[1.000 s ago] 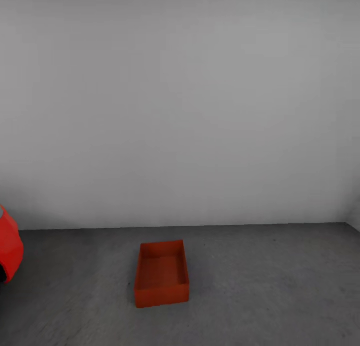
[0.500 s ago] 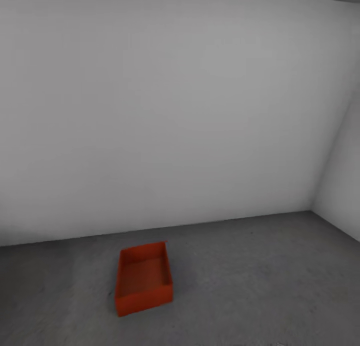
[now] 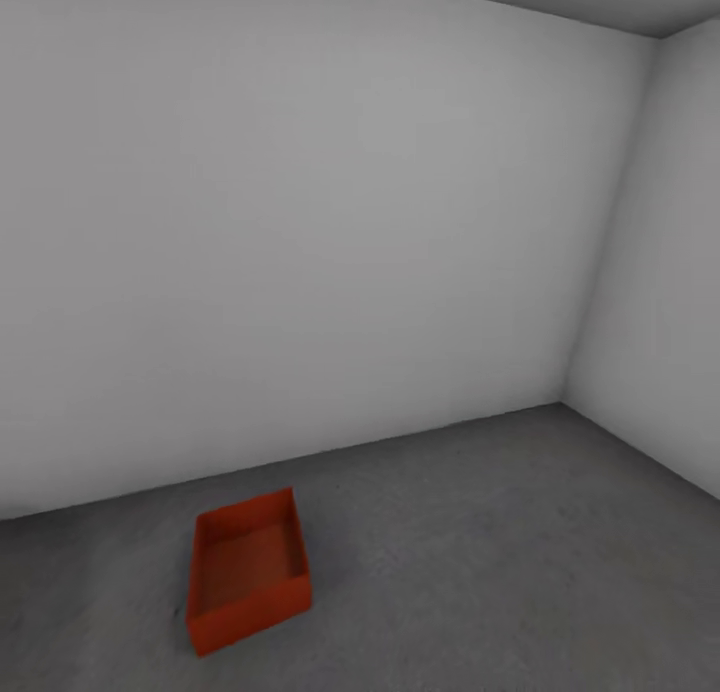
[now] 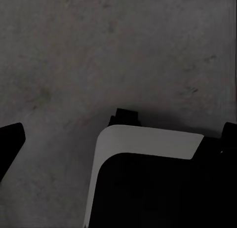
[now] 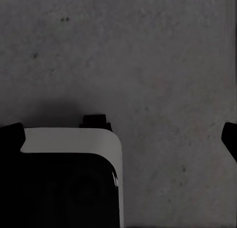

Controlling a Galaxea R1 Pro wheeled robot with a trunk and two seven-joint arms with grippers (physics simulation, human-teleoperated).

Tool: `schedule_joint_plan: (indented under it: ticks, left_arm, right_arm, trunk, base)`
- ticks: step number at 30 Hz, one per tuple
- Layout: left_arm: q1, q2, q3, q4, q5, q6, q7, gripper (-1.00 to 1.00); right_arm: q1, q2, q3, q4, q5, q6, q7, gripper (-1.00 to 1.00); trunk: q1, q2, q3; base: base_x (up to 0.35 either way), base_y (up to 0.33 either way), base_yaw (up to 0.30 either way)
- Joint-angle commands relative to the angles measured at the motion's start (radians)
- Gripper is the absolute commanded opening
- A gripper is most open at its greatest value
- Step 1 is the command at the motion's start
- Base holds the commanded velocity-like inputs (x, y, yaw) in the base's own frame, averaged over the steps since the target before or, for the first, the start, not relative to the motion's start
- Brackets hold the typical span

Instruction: Move the two storage containers from the living room to the garage. In the garage, place one container on the floor and stack the other container on top of it (either order is fine).

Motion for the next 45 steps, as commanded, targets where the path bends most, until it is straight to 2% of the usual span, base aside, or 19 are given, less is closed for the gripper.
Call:
schedule_joint_plan:
  ticks: [1, 45]
  left_arm:
    - [0.000, 0.000, -0.009, 0.000, 0.009, -0.003, 0.002, 1.00]
    - [-0.001, -0.002, -0.009, 0.000, 0.008, -0.016, 0.002, 1.00]
  right_arm:
    - [-0.001, 0.000, 0.008, 0.003, -0.008, -0.005, 0.000, 1.00]
    - [-0.001, 0.003, 0.008, 0.003, -0.009, -0.005, 0.001, 1.00]
  trunk:
    - [0.000, -0.001, -0.001]
    - [0.000, -0.001, -0.003]
  base:
    - [0.000, 0.000, -0.295]
    - [0.000, 0.000, -0.296]
